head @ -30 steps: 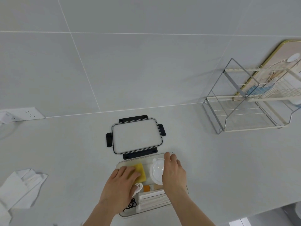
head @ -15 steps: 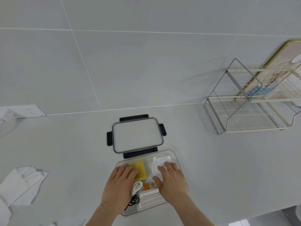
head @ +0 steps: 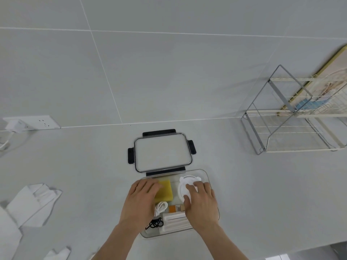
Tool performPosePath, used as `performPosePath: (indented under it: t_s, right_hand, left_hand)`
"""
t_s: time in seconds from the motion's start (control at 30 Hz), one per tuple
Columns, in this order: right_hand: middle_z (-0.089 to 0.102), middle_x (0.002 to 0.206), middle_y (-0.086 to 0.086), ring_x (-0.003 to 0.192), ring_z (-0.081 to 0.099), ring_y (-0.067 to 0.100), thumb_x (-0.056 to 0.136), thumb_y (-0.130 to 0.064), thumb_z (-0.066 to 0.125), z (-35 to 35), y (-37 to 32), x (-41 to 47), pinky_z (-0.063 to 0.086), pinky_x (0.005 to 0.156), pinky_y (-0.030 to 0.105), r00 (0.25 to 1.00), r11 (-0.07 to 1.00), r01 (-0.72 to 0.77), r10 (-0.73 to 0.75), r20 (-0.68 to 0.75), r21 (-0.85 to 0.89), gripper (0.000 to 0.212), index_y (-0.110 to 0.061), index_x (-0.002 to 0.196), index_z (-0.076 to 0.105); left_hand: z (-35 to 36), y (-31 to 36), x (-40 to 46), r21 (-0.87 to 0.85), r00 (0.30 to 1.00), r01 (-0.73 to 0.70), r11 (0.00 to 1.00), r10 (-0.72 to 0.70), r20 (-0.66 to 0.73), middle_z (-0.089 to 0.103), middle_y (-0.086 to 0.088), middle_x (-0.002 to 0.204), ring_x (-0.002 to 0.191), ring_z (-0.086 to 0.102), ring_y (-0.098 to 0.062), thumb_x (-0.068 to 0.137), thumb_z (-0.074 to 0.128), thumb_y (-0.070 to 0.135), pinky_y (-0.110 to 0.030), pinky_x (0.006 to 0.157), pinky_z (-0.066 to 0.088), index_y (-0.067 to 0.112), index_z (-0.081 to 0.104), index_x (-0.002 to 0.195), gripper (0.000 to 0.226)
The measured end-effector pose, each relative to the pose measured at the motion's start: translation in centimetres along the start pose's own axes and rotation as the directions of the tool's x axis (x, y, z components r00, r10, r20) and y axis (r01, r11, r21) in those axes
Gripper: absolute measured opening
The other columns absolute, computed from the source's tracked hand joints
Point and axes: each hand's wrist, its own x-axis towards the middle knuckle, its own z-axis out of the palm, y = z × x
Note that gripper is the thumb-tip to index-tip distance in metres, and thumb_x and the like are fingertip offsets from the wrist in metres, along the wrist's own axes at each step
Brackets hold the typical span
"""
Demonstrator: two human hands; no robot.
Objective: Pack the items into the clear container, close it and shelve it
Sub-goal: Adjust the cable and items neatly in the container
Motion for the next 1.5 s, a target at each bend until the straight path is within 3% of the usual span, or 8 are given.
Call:
performPosePath:
  t_s: [0.13,0.33,0.53,0.63,0.73,0.93,1.3,1.5]
  right_hand:
    - [0.067,0.114,-0.001,0.095,0.067,0.022,0.093,-0.020,0.062,-0.3,-1.8,0.6,0.053,0.073,0.032,0.997,0.961,0.058,-0.067,0.023,0.269,0.029,-0.024,0.121,0.065]
    - [0.064,0.130,0.007,0.110,0.065,0.025,0.094,-0.012,0.062,0.7,-4.2,1.7,0.051,0.097,0.036,0.978,0.902,-0.090,0.000,0.209,0.423,0.051,-0.014,0.143,0.052]
    - [0.065,0.124,0.005,0.102,0.068,0.021,0.089,0.001,0.060,0.9,-3.9,1.1,0.055,0.092,0.035,0.981,0.846,-0.137,0.043,0.190,0.516,0.050,-0.014,0.136,0.059]
    - [0.065,0.103,-0.006,0.075,0.062,0.011,0.084,-0.010,0.072,0.6,-3.6,0.4,0.053,0.069,0.028,0.999,0.880,-0.036,0.025,0.029,0.474,0.029,-0.020,0.110,0.067]
    - [0.070,0.088,-0.010,0.071,0.062,0.007,0.082,-0.024,0.075,0.2,-3.7,-0.2,0.054,0.067,0.027,0.988,0.906,0.062,-0.115,0.102,0.420,0.017,-0.026,0.095,0.065]
    - [0.075,0.108,-0.002,0.101,0.067,0.024,0.078,-0.026,0.079,0.8,-4.6,-0.2,0.055,0.083,0.032,0.886,0.964,0.146,-0.227,0.405,0.222,0.030,-0.027,0.107,0.073]
    - [0.074,0.109,-0.004,0.102,0.065,0.023,0.083,-0.038,0.076,1.7,-5.4,0.2,0.050,0.080,0.031,0.851,0.939,0.294,-0.343,0.398,0.180,0.033,-0.037,0.116,0.074]
    - [0.073,0.097,0.000,0.090,0.065,0.025,0.085,-0.032,0.071,0.9,-5.7,0.3,0.037,0.067,0.026,0.838,0.923,0.327,-0.382,0.390,0.201,0.018,-0.029,0.101,0.079]
  left_hand:
    - [-0.4,-0.3,-0.9,-0.157,0.961,0.194,0.968,-0.219,-0.168,0.050,0.003,0.136,0.128,0.042,-0.023,0.062,0.074,0.010,-0.038,0.107,0.034,0.027,0.052,0.126,0.070]
    - [-0.5,-0.6,-0.9,-0.329,0.897,0.440,0.836,-0.424,0.125,0.037,0.004,0.143,0.109,0.059,-0.025,0.069,0.075,0.021,-0.039,0.081,0.052,0.039,0.014,0.146,0.101]
    - [0.1,-1.1,0.6,-0.276,0.888,0.459,0.844,-0.433,0.152,0.049,0.002,0.137,0.101,0.063,-0.024,0.078,0.067,0.003,-0.039,0.079,0.055,0.034,0.012,0.149,0.095]
    - [0.3,-1.3,0.5,-0.327,0.892,0.452,0.830,-0.424,0.156,0.048,0.003,0.139,0.104,0.062,-0.024,0.081,0.066,0.004,-0.041,0.082,0.054,0.037,0.012,0.150,0.093]
    - [0.4,-1.5,0.2,-0.375,0.893,0.448,0.812,-0.425,0.147,0.046,0.004,0.140,0.101,0.063,-0.024,0.082,0.067,0.006,-0.041,0.081,0.055,0.042,0.008,0.149,0.096]
    - [0.6,-1.3,-0.2,-0.453,0.899,0.426,0.783,-0.422,0.116,0.041,0.003,0.140,0.090,0.064,-0.022,0.083,0.062,0.001,-0.039,0.072,0.055,0.046,0.014,0.146,0.090]
    - [0.1,-1.3,-1.2,-0.479,0.880,0.419,0.771,-0.476,0.004,0.046,0.006,0.138,0.091,0.066,-0.019,0.093,0.055,0.017,-0.041,0.075,0.055,0.044,0.026,0.137,0.059]
    - [0.0,-1.1,-1.2,-0.481,0.889,0.391,0.785,-0.456,-0.022,0.046,0.007,0.140,0.090,0.065,-0.018,0.094,0.054,0.017,-0.035,0.073,0.054,0.042,0.027,0.139,0.058]
